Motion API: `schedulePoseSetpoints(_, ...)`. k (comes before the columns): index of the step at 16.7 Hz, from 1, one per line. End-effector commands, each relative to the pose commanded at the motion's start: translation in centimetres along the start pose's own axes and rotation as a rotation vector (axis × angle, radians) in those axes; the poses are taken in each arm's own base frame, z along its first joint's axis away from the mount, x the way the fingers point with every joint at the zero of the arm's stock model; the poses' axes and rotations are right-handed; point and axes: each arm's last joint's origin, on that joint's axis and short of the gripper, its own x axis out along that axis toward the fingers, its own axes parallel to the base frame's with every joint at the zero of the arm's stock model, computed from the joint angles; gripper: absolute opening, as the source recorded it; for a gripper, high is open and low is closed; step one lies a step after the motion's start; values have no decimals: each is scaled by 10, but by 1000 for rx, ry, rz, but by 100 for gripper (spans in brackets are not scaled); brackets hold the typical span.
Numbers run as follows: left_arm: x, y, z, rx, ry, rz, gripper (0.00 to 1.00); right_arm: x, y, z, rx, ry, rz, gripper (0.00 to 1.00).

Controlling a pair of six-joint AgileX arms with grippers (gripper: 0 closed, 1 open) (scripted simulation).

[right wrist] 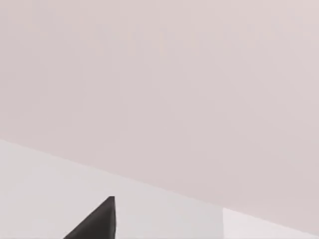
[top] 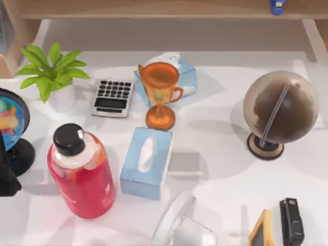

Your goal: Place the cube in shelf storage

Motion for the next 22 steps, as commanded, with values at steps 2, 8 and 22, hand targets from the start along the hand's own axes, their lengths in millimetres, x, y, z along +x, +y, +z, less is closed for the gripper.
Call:
schedulePoseSetpoints(2,0,0,0,0,0,0,100,3,-4,44,79,33,99,100)
schedulePoseSetpoints(8,0,0,0,0,0,0,100,-11,34,154,250,210,433,100)
schedulePoseSetpoints(22,0,0,0,0,0,0,100,-17,96,181,363,576,719,100)
